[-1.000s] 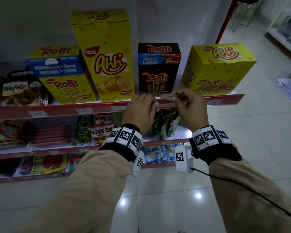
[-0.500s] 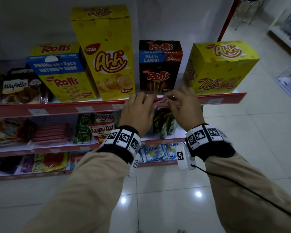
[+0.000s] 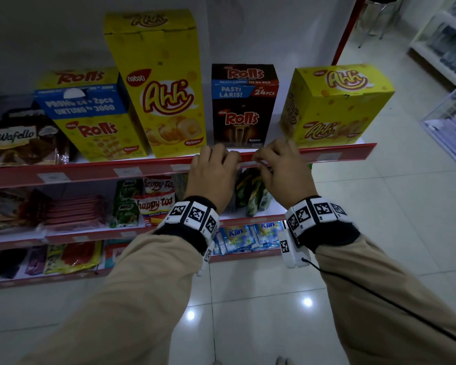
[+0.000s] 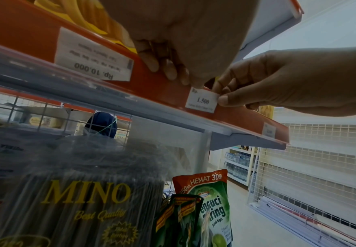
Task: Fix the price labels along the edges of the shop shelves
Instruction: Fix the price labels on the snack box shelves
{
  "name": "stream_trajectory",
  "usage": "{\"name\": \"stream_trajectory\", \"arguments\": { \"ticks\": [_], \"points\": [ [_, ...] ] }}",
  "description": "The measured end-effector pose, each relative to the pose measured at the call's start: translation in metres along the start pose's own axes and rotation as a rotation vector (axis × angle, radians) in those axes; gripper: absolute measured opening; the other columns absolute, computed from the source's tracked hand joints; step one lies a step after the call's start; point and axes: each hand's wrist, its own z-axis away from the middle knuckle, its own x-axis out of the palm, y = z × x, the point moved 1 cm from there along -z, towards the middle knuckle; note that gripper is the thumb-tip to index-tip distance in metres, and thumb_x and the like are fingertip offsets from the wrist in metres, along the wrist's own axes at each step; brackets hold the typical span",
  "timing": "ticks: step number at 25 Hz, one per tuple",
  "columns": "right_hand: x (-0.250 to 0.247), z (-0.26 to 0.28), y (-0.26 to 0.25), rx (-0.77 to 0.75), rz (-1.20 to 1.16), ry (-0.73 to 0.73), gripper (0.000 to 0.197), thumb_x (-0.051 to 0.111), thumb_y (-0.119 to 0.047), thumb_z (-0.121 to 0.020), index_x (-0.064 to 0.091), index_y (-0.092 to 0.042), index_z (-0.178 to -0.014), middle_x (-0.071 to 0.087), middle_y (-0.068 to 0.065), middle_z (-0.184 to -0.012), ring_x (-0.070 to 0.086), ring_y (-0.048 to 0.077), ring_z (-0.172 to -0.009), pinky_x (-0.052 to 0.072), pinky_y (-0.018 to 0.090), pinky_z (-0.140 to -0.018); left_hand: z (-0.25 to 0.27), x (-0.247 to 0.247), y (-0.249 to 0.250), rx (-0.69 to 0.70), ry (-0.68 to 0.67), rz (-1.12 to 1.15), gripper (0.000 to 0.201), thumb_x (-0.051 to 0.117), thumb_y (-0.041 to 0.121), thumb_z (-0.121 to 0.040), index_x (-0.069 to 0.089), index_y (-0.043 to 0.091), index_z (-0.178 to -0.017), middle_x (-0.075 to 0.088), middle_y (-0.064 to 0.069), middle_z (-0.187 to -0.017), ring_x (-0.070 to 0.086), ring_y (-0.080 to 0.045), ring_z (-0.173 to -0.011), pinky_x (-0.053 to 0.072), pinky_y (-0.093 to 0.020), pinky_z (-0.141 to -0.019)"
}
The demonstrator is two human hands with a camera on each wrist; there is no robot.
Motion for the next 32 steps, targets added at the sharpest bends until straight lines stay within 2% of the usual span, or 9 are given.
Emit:
{"name": "stream_trajectory", "arguments": {
  "ticks": [7, 12, 16, 19, 22, 24, 26, 29, 32],
  "points": [
    [0.001, 0.000, 0.000, -0.024, 0.090, -0.025, 0.012, 0.062, -0.010, -0.087, 0.067, -0.008, -0.098, 0.059, 0.017, -0.098, 0.051, 0.037, -0.093, 0.041, 0.037, -0.067, -0.002, 0.003, -0.002, 0.009, -0.026, -0.033, 0.013, 0.068, 0.011, -0.080, 0.065, 0.008, -0.093, 0.058, -0.014, -0.090, 0.053, -0.033, -0.080, 0.041, -0.038, -0.065],
    [0.000, 0.004, 0.002, -0.010, 0.040, -0.024, 0.017, 0.060, -0.011, -0.086, 0.065, -0.008, -0.102, 0.057, 0.016, -0.101, 0.049, 0.035, -0.097, 0.045, 0.040, -0.071, -0.002, 0.004, -0.003, 0.023, 0.007, -0.014, 0.014, 0.072, 0.011, -0.078, 0.067, 0.009, -0.091, 0.059, -0.012, -0.088, 0.054, -0.032, -0.078, 0.044, -0.038, -0.064],
    [-0.003, 0.005, 0.002, -0.011, 0.039, -0.046, 0.018, 0.062, -0.009, -0.082, 0.065, -0.006, -0.100, 0.057, 0.017, -0.101, 0.050, 0.036, -0.096, 0.047, 0.040, -0.068, -0.002, 0.003, -0.004, 0.005, -0.012, 0.032, 0.022, 0.070, 0.005, -0.079, 0.067, 0.009, -0.100, 0.061, -0.011, -0.092, 0.055, -0.033, -0.081, 0.047, -0.040, -0.067],
    [-0.006, 0.008, 0.001, 0.028, -0.066, -0.031, 0.024, 0.060, -0.009, -0.084, 0.065, -0.009, -0.107, 0.058, 0.014, -0.104, 0.048, 0.034, -0.099, 0.043, 0.038, -0.078, 0.002, -0.003, -0.008, 0.023, -0.046, 0.114, 0.034, 0.066, -0.006, -0.075, 0.066, 0.007, -0.106, 0.062, -0.013, -0.097, 0.054, -0.035, -0.086, 0.048, -0.040, -0.069],
    [-0.007, 0.010, -0.003, 0.044, -0.062, -0.041, 0.028, 0.060, -0.010, -0.082, 0.065, -0.010, -0.110, 0.058, 0.013, -0.107, 0.048, 0.036, -0.101, 0.043, 0.040, -0.082, 0.008, -0.015, -0.011, -0.008, -0.147, 0.202, 0.046, 0.057, -0.013, -0.075, 0.062, 0.007, -0.117, 0.060, -0.012, -0.109, 0.050, -0.035, -0.099, 0.048, -0.043, -0.075],
    [-0.006, 0.008, -0.010, 0.060, -0.029, -0.057, 0.031, 0.061, -0.011, -0.079, 0.065, -0.011, -0.110, 0.058, 0.013, -0.109, 0.047, 0.037, -0.102, 0.042, 0.041, -0.082, 0.009, -0.020, -0.014, -0.026, -0.228, 0.236, 0.050, 0.052, -0.012, -0.079, 0.057, 0.009, -0.124, 0.057, -0.010, -0.120, 0.046, -0.032, -0.109, 0.045, -0.043, -0.083],
    [-0.004, 0.006, -0.022, 0.076, -0.019, -0.074, 0.033, 0.062, -0.012, -0.078, 0.064, -0.012, -0.111, 0.057, 0.014, -0.111, 0.046, 0.037, -0.103, 0.040, 0.041, -0.081, 0.011, -0.025, -0.019, -0.033, -0.261, 0.279, 0.044, 0.048, -0.006, -0.086, 0.054, 0.009, -0.128, 0.055, -0.009, -0.124, 0.044, -0.030, -0.114, 0.043, -0.044, -0.089],
    [0.002, 0.003, -0.040, 0.119, -0.001, -0.083, 0.033, 0.062, -0.016, -0.078, 0.064, -0.014, -0.111, 0.056, 0.013, -0.114, 0.044, 0.036, -0.105, 0.038, 0.041, -0.080, 0.021, -0.038, -0.040, -0.049, -0.188, 0.301, 0.038, 0.048, 0.001, -0.090, 0.056, 0.007, -0.127, 0.057, -0.011, -0.121, 0.046, -0.032, -0.112, 0.042, -0.045, -0.090],
    [0.009, -0.002, -0.062, 0.135, 0.002, -0.083, 0.034, 0.061, -0.019, -0.079, 0.062, -0.015, -0.112, 0.054, 0.012, -0.116, 0.043, 0.035, -0.108, 0.037, 0.042, -0.081, 0.040, -0.051, -0.070, -0.098, -0.148, 0.147, 0.037, 0.050, 0.007, -0.090, 0.056, 0.010, -0.126, 0.054, -0.010, -0.123, 0.045, -0.033, -0.112, 0.041, -0.045, -0.090]
  ]
}}
